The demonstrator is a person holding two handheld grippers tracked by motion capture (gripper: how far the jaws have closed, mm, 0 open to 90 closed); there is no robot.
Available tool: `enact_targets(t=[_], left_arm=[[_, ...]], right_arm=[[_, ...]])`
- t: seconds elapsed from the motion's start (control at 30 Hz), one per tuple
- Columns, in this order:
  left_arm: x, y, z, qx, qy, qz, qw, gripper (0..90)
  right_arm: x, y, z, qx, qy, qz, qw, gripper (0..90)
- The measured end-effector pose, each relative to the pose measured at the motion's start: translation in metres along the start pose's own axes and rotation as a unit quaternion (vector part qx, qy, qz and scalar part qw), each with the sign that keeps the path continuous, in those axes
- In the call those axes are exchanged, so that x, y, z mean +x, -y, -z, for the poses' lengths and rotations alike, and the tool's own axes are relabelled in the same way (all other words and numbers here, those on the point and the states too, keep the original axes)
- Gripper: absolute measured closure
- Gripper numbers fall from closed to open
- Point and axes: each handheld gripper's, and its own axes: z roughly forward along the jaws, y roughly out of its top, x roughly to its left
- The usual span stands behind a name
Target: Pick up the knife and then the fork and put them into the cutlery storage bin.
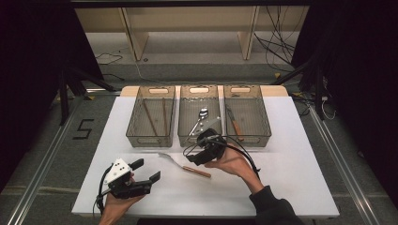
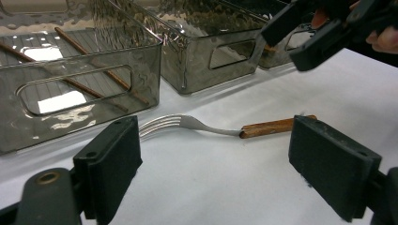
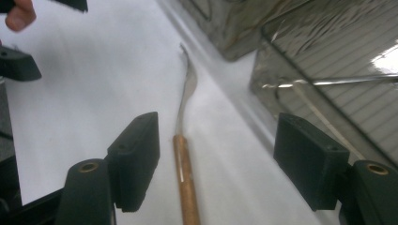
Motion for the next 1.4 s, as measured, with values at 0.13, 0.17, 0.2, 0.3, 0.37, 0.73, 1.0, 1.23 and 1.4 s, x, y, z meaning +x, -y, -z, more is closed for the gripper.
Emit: enact_targets(t=[0.13, 0.17, 0.2, 0.3, 0.37, 0.73, 1.0, 1.23, 1.4], left_arm=[[0.0, 0.0, 0.0, 0.0, 0.0, 0.0, 1.0, 16.8], [0.0, 0.0, 0.0, 0.0, 0.0, 0.0, 1.0, 16.8], [0.0, 0.0, 0.0, 0.0, 0.0, 0.0, 1.0, 16.8], [0.0, 0.0, 0.0, 0.0, 0.0, 0.0, 1.0, 16.8], [0.0, 0.0, 0.0, 0.0, 0.0, 0.0, 1.0, 16.8], [0.0, 0.0, -0.001, 0.003, 0.001, -0.001, 1.0, 16.8], [0.0, 0.0, -0.001, 0.004, 0.001, -0.002, 1.0, 16.8], [0.0, 0.0, -0.001, 0.004, 0.001, -0.002, 1.0, 16.8], [-0.001, 0.0, -0.001, 0.006, 0.002, -0.004, 1.0, 16.8]], right_arm=[[0.005, 0.001, -0.012, 0.021, -0.004, 0.011, 0.9997, 33.0], [0.006, 0.002, -0.014, 0.027, -0.005, 0.014, 0.9995, 33.4], [0.007, 0.002, -0.017, 0.031, -0.005, 0.019, 0.9993, 33.9], [0.01, 0.004, -0.022, 0.043, -0.008, 0.021, 0.9988, 35.4], [0.011, 0.005, -0.026, 0.049, -0.008, 0.028, 0.9983, 36.6], [0.018, 0.015, -0.043, 0.092, -0.007, 0.038, 0.9951, 47.3], [0.021, 0.019, -0.052, 0.117, -0.001, 0.04, 0.9923, 59.3], [0.02, 0.021, -0.057, 0.134, 0.006, 0.046, 0.9899, 68.0], [0.024, 0.02, -0.058, 0.141, 0.009, 0.06, 0.9882, 76.1]])
